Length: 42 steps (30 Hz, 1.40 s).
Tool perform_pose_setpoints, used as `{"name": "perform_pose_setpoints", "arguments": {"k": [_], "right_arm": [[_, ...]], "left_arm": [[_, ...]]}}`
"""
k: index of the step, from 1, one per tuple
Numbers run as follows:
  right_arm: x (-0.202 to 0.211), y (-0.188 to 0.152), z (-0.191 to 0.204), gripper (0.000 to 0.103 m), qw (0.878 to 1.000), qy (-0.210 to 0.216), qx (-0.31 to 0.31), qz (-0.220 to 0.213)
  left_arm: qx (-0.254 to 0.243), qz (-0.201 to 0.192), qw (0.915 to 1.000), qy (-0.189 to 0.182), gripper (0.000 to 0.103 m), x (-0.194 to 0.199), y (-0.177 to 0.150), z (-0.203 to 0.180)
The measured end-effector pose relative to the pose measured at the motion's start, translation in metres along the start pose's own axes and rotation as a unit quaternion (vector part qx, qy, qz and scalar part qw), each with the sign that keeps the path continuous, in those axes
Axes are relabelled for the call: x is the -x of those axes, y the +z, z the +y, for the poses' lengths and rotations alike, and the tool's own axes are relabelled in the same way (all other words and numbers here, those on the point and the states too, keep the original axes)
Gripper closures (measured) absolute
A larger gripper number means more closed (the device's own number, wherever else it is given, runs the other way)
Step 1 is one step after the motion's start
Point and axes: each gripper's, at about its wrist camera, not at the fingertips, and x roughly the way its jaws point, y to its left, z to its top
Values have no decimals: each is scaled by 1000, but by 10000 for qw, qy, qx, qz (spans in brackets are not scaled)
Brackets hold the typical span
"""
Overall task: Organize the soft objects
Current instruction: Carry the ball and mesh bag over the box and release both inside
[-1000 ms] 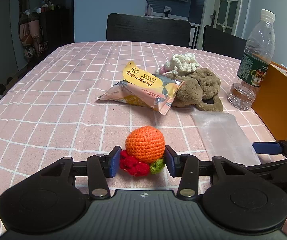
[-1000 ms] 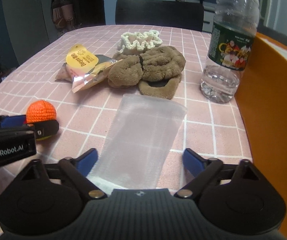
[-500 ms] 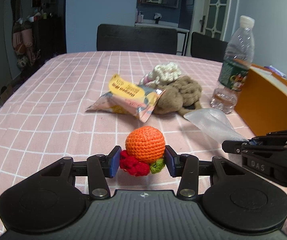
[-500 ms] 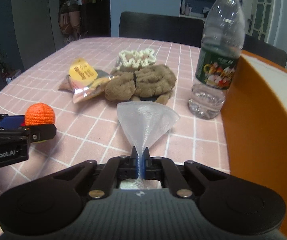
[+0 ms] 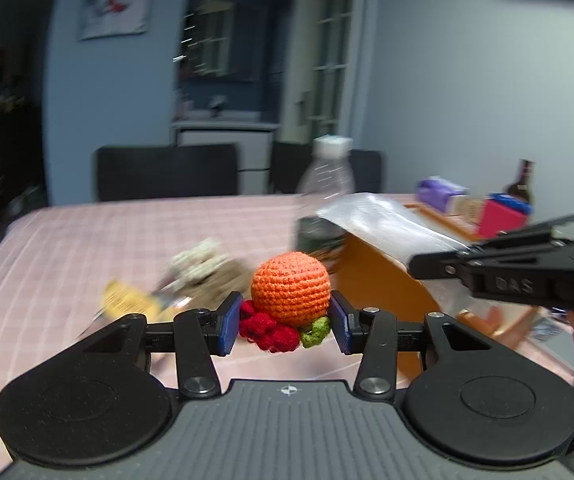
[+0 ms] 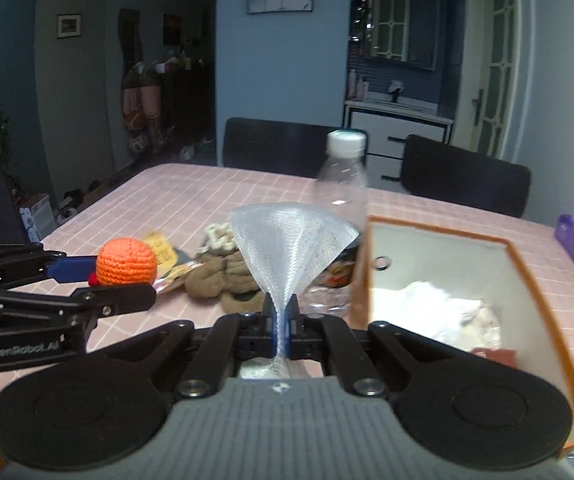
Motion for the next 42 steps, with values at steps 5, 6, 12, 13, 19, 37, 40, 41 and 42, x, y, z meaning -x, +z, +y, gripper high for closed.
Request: {"name": "perform_pose_setpoints", "arguments": {"k": [5,6,12,13,19,37,40,41,42], "right_arm": [[12,7,-44,103,9990,-394,-222,-21],[13,8,-53,103,9985,-466,-279,-10],[10,10,-110,103,9941,-814,-697,137],[9,9,-120,103,9933,-834,-780,184],[1,-3,-167,103,9868,-945,-1216,493],[-85,5,-199,101,9821,-630,-1195,1311],[-103,8,-200,96,9813,-637,-1186,1374],[-108,8,-199,93,9806,-678,-1195,1397],[-112,7,-199,92,9803,-694,-1185,1422]], "left_arm": [[-482,-113,9973,-541,51,-15,25,-42],[-516,-90,9963,-675,51,-20,30,-49],[-866,39,9894,-1166,51,-56,55,-91],[-913,115,9878,-1253,51,-63,58,-97],[-1356,784,9753,-1558,51,-105,66,-126],[-2640,1704,9473,-615,51,-202,55,-162],[-2617,1762,9478,-462,51,-214,56,-160],[-2624,1767,9478,-401,51,-216,56,-159],[-2646,1783,9471,-358,51,-218,56,-159]]}}
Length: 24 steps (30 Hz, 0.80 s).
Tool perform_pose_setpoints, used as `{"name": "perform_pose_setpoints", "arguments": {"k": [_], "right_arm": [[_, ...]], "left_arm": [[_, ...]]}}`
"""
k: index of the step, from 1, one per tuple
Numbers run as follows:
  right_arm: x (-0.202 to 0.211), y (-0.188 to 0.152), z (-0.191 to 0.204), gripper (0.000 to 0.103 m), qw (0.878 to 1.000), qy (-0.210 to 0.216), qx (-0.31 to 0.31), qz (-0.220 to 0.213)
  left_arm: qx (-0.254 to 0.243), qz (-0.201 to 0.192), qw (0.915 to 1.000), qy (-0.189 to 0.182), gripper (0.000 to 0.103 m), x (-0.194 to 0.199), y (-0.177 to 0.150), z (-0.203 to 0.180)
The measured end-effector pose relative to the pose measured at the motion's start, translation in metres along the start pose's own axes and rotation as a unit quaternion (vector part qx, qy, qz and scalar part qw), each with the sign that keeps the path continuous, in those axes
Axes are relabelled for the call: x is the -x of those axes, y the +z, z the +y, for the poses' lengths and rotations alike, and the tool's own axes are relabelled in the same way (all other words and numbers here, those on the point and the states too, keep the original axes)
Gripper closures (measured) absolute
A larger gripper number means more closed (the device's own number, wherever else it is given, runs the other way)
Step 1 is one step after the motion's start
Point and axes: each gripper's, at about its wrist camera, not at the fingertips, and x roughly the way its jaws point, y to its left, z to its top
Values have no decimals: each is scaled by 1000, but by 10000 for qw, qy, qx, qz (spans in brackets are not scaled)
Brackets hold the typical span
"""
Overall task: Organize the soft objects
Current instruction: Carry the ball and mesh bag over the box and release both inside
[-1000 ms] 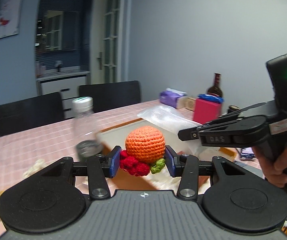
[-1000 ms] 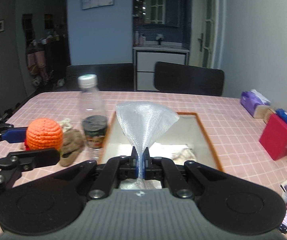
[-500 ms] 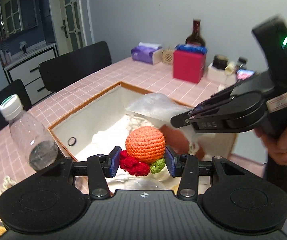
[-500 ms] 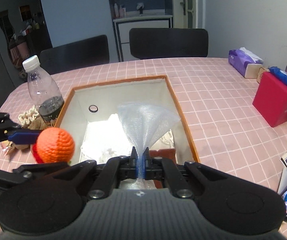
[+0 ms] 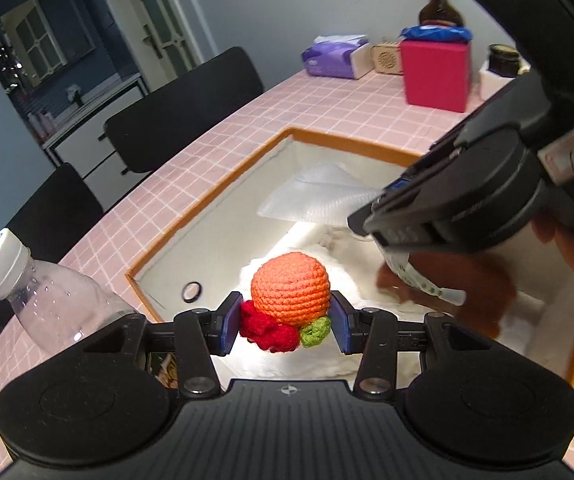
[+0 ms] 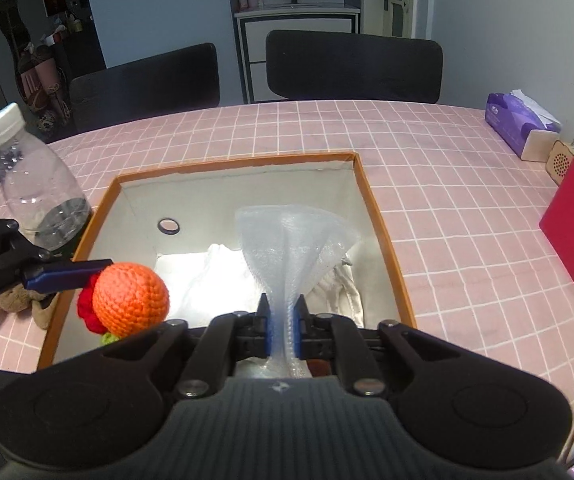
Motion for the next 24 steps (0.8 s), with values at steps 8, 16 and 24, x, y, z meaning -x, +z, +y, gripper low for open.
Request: {"name": "perform_pose_setpoints", "arguments": {"k": [8,16,24], "right_arm": [[4,-6,5,59,9994,-51,325,-57],[11,-8,9,38,9990,69,405,-147],[18,-6,6,32,9991,171,307,-220]], "left_arm": [[-357,268,9987,227,50,-15,7,-5],[-407,379,9980,297,45,-19,1,-6],[-267,97,9992,281,29,2,-2,-1]]}}
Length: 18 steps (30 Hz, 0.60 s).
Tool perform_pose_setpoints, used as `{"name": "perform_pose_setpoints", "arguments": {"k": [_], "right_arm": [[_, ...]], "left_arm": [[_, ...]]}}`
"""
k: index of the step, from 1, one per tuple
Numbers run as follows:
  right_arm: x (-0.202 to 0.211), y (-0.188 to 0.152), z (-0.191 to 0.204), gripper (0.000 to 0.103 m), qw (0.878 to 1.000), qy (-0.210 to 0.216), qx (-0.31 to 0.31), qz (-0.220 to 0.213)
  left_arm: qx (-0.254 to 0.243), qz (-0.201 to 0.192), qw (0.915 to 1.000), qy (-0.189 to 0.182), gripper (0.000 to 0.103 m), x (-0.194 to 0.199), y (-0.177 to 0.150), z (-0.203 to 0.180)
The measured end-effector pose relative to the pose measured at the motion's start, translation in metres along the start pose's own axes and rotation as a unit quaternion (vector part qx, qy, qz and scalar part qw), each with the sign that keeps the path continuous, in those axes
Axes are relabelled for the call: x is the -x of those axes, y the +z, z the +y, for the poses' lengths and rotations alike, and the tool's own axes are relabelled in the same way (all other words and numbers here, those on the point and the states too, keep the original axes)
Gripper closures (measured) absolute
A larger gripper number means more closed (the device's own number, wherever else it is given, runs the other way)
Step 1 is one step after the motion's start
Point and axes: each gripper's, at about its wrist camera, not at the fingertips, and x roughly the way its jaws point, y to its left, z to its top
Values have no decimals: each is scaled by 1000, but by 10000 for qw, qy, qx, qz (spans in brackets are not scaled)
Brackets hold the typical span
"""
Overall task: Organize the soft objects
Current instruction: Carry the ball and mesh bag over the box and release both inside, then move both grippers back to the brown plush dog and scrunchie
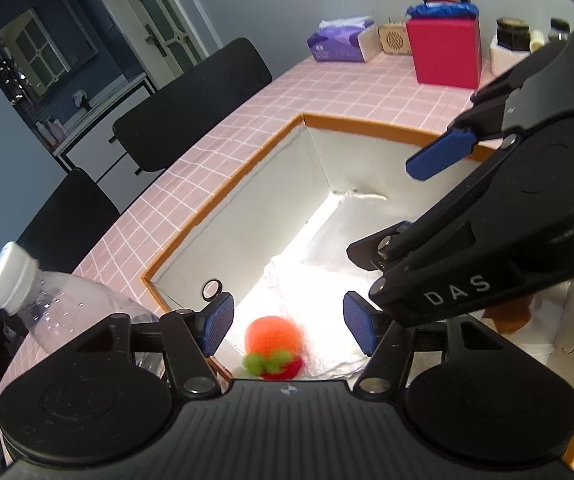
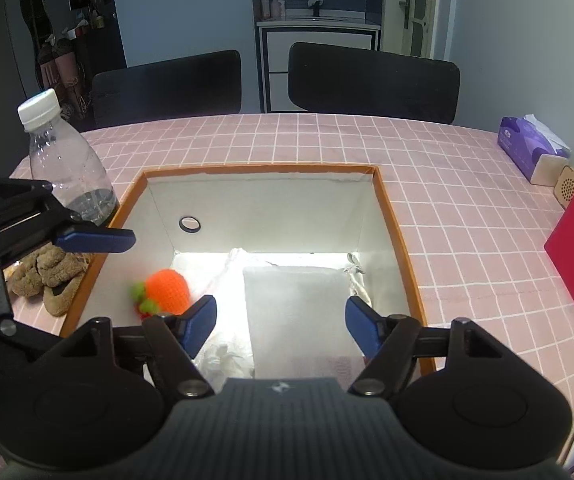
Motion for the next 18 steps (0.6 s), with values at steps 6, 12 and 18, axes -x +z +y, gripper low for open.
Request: {"name": "perform_pose_setpoints", "arguments": {"k": [6,12,18], "right_arm": [[12,2,3,30,9997,154,-104,-155],[31,4,16,29,9990,268,-53,-364],[55,2,38,26,9976,290,137,-610]], "left_arm": [[-5,-437,9989,145,30,30,-6,-1],[305,-819,9961,111,30,55,-27,4],[778,-1108,9907,157,30,76,-59,18]]}}
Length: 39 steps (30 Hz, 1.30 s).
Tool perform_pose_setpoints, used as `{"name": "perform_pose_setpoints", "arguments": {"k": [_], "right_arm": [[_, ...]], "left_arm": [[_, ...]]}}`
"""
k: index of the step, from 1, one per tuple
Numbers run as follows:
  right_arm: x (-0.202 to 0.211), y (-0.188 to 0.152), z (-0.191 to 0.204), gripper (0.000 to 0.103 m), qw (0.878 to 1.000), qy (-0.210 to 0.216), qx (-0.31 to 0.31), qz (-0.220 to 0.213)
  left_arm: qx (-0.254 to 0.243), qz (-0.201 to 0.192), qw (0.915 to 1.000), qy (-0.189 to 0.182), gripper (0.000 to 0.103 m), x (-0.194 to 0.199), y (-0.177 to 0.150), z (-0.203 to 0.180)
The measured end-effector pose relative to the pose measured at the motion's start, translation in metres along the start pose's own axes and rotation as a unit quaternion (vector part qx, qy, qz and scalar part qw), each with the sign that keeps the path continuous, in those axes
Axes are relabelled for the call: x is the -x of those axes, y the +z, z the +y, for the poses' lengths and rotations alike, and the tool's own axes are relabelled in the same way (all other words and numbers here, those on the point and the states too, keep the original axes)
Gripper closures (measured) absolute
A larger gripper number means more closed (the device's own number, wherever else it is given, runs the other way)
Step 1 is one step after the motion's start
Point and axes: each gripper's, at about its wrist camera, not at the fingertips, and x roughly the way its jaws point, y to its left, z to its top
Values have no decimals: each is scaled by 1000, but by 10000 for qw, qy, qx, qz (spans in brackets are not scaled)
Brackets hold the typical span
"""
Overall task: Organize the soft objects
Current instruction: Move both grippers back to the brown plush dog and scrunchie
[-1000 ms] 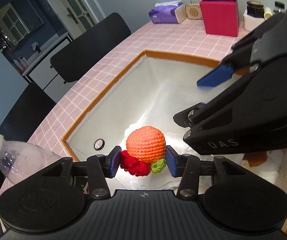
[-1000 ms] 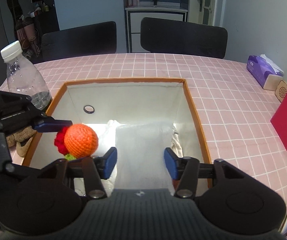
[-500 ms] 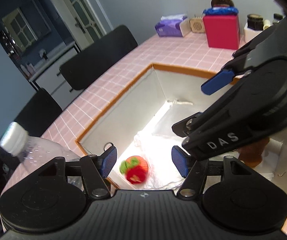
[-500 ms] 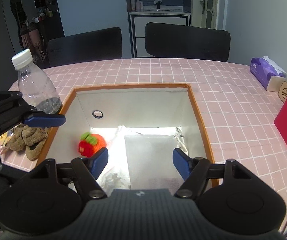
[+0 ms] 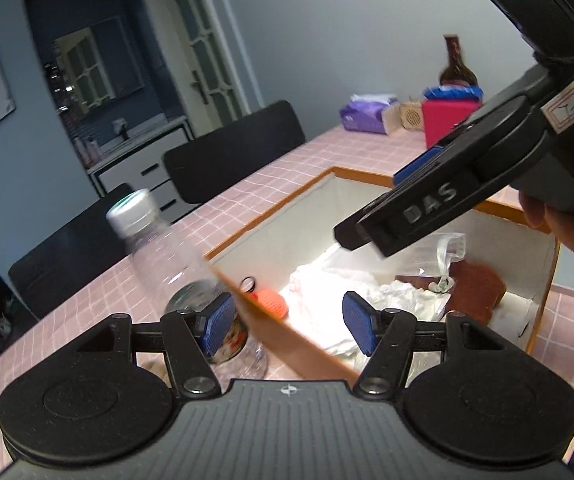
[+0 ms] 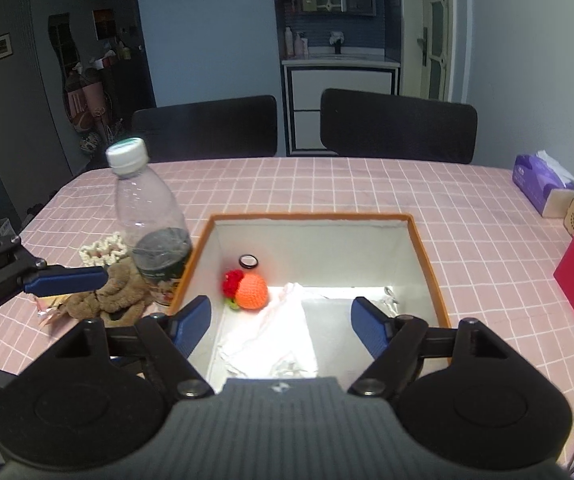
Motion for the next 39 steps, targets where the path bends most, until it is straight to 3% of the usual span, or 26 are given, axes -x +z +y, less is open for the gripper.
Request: {"name": "perform_pose_setpoints", "arguments": {"k": [6,12,17,24,29,33,35,39], "right_arm": [[12,-7,33,26,9994,92,296,-138],[17,-22,60,26,9974,275,472,-470],[6,-34,79,26,9943,558,693,-595],[-8,-46,112,26,9897,535,1201,-563],[-23,-52,140,26,9831,611,1659,-483],[-43,-52,159,33,9814,723,1761,-246],[-56,-52,167,38,9815,712,1773,-102],[-80,-57,183,38,9797,744,1857,90]], "left_arm": [[700,-234,9969,263,30,26,-28,26],[1448,-674,9855,577,30,55,-58,57],[1806,-750,9775,785,30,64,-77,76],[2040,-720,9715,965,30,70,-103,102],[2055,-483,9731,925,31,66,-121,118],[2190,-156,9737,611,31,60,-141,139],[2100,-2,9750,721,31,55,-148,144],[1862,275,9782,878,31,42,-164,152]]}}
